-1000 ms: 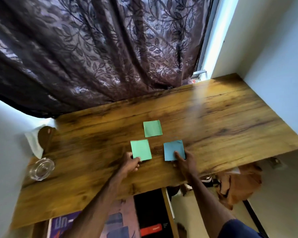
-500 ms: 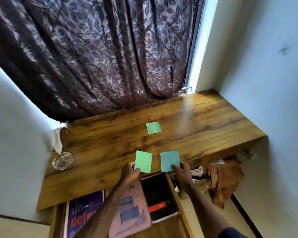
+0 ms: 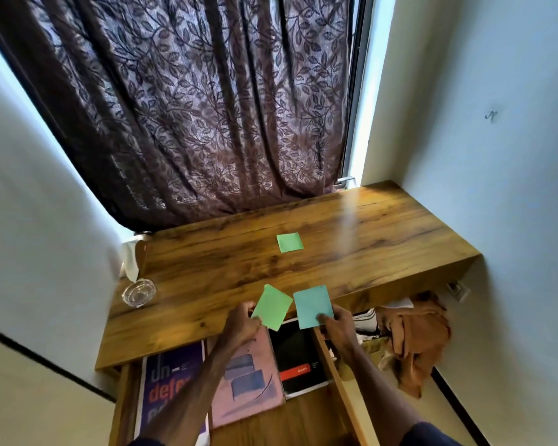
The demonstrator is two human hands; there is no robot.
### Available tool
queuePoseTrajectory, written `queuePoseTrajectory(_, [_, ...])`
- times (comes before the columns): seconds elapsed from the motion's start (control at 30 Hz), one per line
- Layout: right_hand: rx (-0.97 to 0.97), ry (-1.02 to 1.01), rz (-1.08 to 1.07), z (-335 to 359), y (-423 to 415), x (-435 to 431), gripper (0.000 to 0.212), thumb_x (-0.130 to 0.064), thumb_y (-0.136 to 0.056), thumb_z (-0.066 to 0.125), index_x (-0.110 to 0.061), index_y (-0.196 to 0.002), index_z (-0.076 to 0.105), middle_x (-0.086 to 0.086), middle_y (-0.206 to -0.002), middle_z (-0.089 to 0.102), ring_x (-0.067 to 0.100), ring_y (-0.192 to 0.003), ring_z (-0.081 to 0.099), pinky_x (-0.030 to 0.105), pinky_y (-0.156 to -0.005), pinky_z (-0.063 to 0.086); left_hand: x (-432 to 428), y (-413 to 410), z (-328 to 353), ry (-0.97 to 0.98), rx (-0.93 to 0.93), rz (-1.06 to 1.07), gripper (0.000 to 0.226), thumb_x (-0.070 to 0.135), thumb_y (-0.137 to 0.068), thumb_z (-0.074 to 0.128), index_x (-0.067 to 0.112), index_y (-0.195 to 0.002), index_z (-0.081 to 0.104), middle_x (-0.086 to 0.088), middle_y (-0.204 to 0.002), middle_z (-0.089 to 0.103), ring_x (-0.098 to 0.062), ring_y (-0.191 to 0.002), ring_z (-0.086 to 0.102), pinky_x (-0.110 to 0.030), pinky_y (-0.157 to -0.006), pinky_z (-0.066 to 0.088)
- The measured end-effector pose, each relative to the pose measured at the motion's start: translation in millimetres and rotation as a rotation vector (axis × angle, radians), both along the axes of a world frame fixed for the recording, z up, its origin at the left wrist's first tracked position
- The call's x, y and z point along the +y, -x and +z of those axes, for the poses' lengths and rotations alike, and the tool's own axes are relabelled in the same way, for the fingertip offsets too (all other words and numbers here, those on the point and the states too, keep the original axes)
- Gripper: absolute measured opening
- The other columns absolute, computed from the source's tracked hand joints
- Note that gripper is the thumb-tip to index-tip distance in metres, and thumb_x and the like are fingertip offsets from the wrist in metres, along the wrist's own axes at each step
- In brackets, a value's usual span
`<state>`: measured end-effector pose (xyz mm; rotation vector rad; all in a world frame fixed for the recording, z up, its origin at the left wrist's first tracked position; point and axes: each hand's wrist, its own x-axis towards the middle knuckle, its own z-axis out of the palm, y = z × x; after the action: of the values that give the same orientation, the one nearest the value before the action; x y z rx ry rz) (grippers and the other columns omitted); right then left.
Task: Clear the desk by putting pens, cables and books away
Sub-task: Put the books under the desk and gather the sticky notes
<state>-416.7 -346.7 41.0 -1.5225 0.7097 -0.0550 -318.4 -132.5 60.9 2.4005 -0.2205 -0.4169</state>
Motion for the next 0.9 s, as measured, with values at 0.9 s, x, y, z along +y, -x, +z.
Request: queuePoseTrajectory(0.9, [0.171, 0.097, -0.170, -45.5, 71.7, 72.6, 0.032, 0.000, -0.094, 0.062, 0.007, -0.125, 0.060, 0.023, -0.113, 0.069, 0.029, -0.087, 0.066, 0.030, -0.058, 0.052, 46.9, 50.0, -58.7, -0.074, 0.240, -0.231, 0.031, 0.001, -0.098, 0.044, -0.002, -0.120, 0.065, -0.024, -0.114, 0.071, -0.032, -0.095, 0.070, -0.040, -0.080, 0.057])
